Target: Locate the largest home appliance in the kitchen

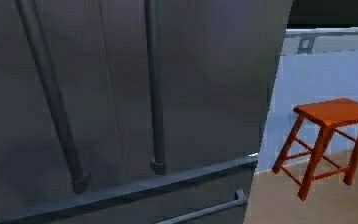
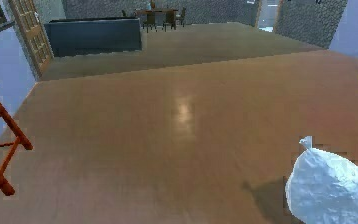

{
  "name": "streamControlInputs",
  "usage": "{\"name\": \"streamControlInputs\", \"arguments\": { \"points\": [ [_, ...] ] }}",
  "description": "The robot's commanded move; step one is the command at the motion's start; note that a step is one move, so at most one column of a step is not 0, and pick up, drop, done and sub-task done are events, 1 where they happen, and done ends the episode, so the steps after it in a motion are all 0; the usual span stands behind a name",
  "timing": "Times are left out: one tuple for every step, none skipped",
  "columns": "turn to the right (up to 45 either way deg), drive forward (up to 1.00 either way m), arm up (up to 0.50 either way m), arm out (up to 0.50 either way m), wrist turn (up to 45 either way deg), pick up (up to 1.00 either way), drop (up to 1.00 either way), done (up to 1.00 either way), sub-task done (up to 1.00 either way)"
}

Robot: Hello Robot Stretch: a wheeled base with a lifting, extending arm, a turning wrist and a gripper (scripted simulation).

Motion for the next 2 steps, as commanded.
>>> {"name": "streamControlInputs", "arguments": {
  "points": [
    [-15.0,0.0,0.0,0.0,0.0,0.0,0.0,0.0,0.0],
    [0.0,0.0,0.0,0.0,0.0,0.0,0.0,1.0,0.0]
  ]
}}
